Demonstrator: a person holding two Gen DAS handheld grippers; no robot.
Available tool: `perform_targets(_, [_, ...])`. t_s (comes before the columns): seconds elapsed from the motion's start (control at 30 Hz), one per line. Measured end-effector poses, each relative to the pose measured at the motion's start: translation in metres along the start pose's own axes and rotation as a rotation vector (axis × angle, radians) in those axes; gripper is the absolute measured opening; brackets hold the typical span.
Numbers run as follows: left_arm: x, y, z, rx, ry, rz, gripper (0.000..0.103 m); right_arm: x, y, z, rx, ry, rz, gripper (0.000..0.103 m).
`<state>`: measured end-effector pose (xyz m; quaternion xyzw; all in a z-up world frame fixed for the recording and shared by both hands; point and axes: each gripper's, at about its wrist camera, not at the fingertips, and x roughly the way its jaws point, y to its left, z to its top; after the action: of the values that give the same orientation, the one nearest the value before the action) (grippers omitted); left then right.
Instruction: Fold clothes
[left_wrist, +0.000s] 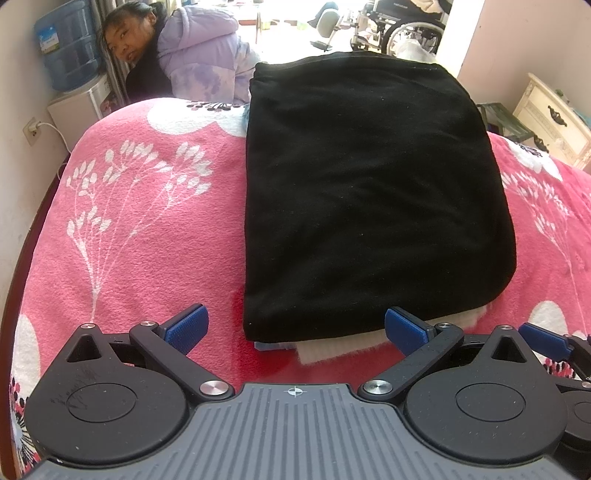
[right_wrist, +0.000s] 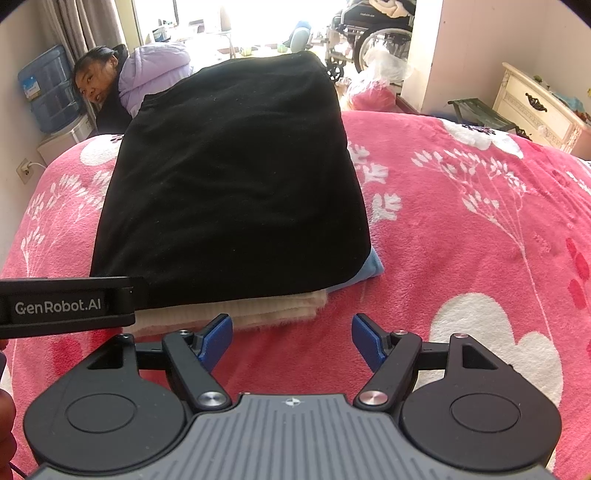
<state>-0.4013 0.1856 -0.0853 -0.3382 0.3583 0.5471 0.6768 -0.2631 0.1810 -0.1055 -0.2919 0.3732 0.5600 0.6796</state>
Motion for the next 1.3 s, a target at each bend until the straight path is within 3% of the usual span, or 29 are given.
perform_targets(1.3, [0.002, -0.020, -0.009, -0.010, 0.027, 0.015, 0.103, 0.004, -0.022, -0.012, 0.014, 0.039, -0.047, 0.074])
